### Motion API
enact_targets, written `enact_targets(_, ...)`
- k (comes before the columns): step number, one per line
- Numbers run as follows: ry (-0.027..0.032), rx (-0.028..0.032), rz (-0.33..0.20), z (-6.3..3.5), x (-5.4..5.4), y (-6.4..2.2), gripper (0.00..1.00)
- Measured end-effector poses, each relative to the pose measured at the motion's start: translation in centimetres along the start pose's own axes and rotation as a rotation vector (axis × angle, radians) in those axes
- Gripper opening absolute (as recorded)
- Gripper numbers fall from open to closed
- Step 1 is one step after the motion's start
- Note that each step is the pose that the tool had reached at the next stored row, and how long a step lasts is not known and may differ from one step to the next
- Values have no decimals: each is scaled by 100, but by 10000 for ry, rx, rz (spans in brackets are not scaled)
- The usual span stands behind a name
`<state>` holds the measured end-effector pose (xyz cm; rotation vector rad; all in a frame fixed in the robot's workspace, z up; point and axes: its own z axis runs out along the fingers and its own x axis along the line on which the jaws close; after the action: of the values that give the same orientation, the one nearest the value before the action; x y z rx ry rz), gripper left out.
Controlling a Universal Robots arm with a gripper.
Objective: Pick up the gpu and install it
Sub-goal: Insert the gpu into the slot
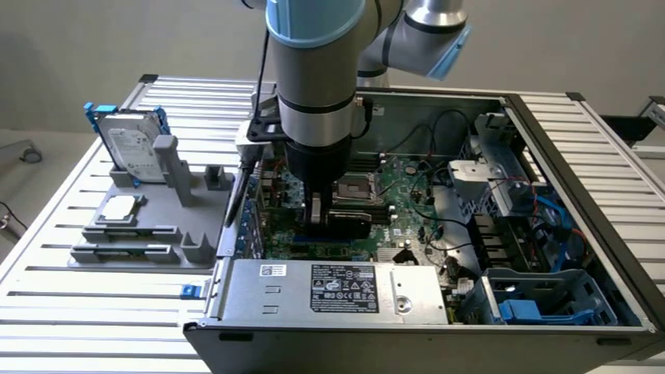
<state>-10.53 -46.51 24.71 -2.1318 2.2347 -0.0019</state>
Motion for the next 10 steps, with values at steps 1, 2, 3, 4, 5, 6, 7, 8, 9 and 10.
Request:
enact_targets(1,-3,-1,-31,3,0,0,28)
enact_targets(2,-2,-2,-59,8,0,0,28)
enact_targets(3,0,-4,-86,12,0,0,28)
enact_targets(4,-12,1,-115,24,0,0,28)
enact_targets(5,-9,-3,-140,29,1,0,28)
enact_targets(6,-8,-5,-166,34,1,1,28)
enact_targets(7,-7,-7,-190,39,1,1,28)
enact_targets(8,-7,-9,-217,45,2,1,28)
enact_targets(9,-6,-10,-241,50,2,2,28)
enact_targets(10,-6,-12,-263,56,3,2,28)
